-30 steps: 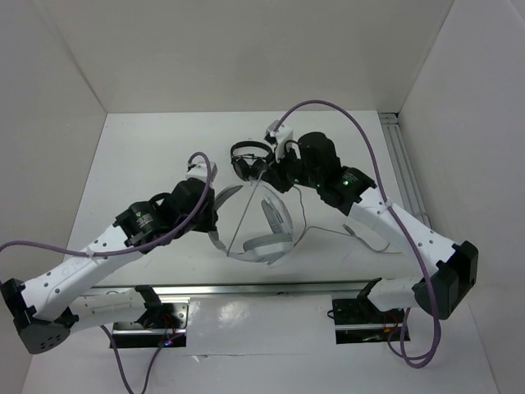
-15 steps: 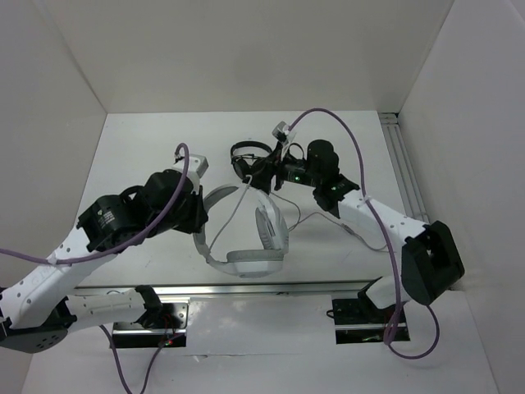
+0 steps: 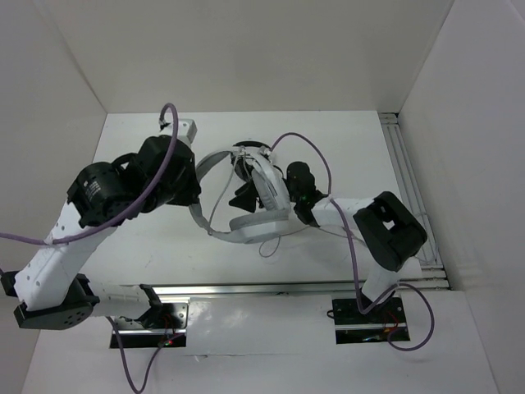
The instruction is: Wrap the headphones
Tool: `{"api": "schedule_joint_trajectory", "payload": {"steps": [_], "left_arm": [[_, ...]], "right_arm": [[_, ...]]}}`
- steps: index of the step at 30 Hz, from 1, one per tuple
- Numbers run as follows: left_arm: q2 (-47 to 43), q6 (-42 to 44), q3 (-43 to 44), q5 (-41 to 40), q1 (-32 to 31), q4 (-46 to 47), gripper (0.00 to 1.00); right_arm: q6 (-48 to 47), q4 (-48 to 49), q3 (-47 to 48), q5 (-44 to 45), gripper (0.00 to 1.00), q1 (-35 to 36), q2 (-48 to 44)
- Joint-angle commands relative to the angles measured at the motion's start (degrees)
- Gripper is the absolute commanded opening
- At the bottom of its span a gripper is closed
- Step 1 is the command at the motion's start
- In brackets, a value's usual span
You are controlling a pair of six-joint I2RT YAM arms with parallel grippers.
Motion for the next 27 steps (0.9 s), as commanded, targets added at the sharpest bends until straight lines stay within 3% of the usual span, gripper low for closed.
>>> {"api": "schedule_joint_trajectory", "payload": {"steps": [1,4,6,10,12,15,18,21,27], "left_arm": [[-0.14,-5.44,6.79,-2.83,3.97,0.53,0.00],[1.26,-5.44,11.01,-0.90,9.34,3.16,0.00],[3.02,-5.97,12.86,-0.89,13.03,3.69,0.00],[7.49,-5.97,14.97,3.83,20.41,7.03,0.00],[9.87,-5.44,14.98,5.43,25.42,8.70,0.00],[14.71,-4.92,15.59,5.43,30.78,9.41,0.00],[17.08,-5.62,15.07,6.39,34.99,11.86,0.00],[19.10,-7.28,14.54,8.77,37.12,14.06,0.00],[19.82,-11.24,11.04,11.32,39.40,15.81,0.00]], "right_arm": [[1.78,11.34,-1.96,-1.02,0.66,1.37,1.36],[4.15,17.73,-4.86,-1.02,0.56,2.50,4.00],[7.22,21.70,-6.01,-1.72,0.35,3.03,6.54],[11.09,31.80,-9.60,-2.34,0.12,6.01,8.57],[12.24,34.46,-11.28,-2.34,0.10,7.25,8.57],[12.24,35.61,-15.14,-2.34,0.11,9.72,5.69],[9.18,30.18,-17.17,-1.55,0.18,13.93,1.03],[7.42,25.60,-16.65,-0.40,0.23,18.32,-1.79],[7.41,26.38,-14.38,3.11,0.40,26.58,-2.51]]}}
